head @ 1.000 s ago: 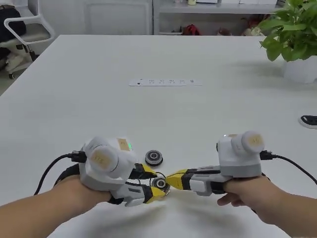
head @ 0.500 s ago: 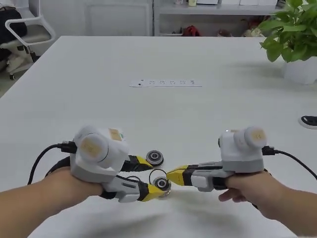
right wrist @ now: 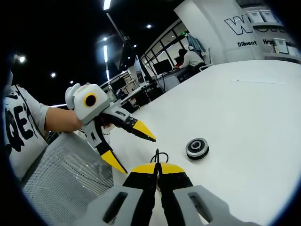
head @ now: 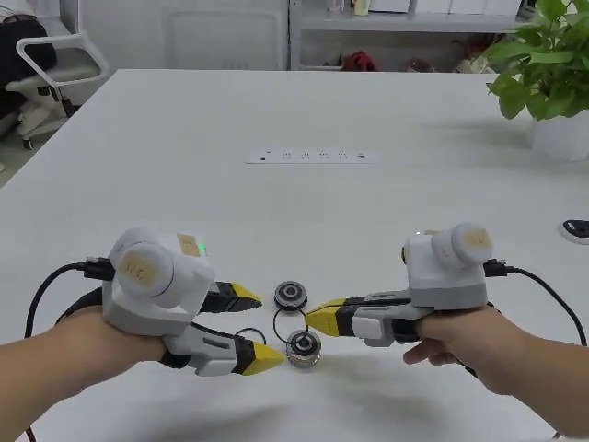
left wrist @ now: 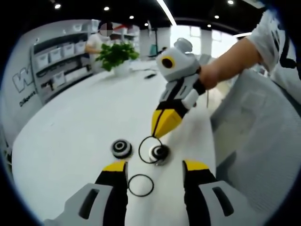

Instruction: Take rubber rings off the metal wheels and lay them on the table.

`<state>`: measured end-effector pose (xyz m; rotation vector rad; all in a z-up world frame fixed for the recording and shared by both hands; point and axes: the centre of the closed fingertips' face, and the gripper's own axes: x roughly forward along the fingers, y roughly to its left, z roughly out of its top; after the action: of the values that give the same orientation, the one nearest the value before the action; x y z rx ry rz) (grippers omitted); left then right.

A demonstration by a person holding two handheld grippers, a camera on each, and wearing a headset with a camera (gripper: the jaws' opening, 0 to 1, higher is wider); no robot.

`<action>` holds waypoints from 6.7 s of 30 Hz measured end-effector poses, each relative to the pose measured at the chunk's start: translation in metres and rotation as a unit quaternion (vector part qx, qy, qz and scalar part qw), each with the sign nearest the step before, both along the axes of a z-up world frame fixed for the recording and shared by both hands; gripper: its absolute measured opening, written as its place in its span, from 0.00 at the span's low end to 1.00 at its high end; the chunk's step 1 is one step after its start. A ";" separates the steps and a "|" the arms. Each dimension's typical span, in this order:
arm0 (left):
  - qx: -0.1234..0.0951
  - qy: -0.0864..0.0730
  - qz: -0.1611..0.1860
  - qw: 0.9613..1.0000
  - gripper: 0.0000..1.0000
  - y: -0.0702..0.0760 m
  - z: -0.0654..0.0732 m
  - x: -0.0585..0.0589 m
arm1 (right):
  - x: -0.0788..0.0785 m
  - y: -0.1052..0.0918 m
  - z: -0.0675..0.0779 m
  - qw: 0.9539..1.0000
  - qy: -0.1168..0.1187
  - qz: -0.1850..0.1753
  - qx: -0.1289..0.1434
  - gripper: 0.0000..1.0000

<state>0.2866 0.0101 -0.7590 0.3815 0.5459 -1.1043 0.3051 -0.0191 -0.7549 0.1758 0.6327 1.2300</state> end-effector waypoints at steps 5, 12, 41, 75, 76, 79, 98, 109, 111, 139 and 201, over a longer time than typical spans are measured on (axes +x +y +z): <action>0.006 0.000 0.007 1.000 0.50 0.011 -0.001 -0.001 | 0.002 0.006 0.003 1.000 -0.001 0.006 0.000 0.00; 0.006 -0.002 0.022 1.000 0.54 0.022 0.001 0.003 | 0.002 0.016 0.001 1.000 -0.002 0.018 -0.006 0.00; 0.017 0.005 0.059 0.998 0.57 0.058 -0.004 0.000 | -0.002 0.050 -0.019 0.998 0.012 0.056 -0.022 0.00; 0.023 0.024 0.058 0.998 0.57 0.064 -0.015 -0.005 | -0.001 0.051 -0.038 0.997 0.003 0.057 -0.056 0.09; 0.024 0.024 0.058 0.998 0.57 0.064 -0.016 -0.005 | -0.001 0.051 -0.038 0.997 0.001 0.056 -0.057 0.11; 0.024 0.027 0.057 0.998 0.57 0.064 -0.017 -0.005 | 0.000 0.050 -0.039 0.997 0.000 0.056 -0.060 0.12; 0.027 0.033 0.049 0.998 0.56 0.060 -0.017 -0.003 | 0.019 0.024 -0.022 0.998 -0.018 0.022 -0.050 0.18; 0.028 0.033 0.043 0.998 0.54 0.055 -0.015 0.007 | 0.034 -0.001 -0.017 0.998 -0.029 -0.010 -0.051 0.19; 0.027 0.033 0.043 0.998 0.54 0.054 -0.015 0.010 | 0.037 -0.005 -0.017 0.998 -0.030 -0.016 -0.052 0.19; 0.025 0.025 0.044 0.998 0.45 0.032 -0.020 0.051 | 0.047 -0.012 -0.042 0.993 -0.059 -0.022 -0.099 0.22; 0.018 0.015 0.047 0.999 0.14 -0.025 -0.034 0.088 | 0.063 0.004 -0.050 0.991 -0.073 -0.041 -0.101 0.25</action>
<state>0.3745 -0.0148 -0.7930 0.3673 0.6057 -1.0112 0.3677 -0.0153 -0.8048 -0.0572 0.6125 1.0803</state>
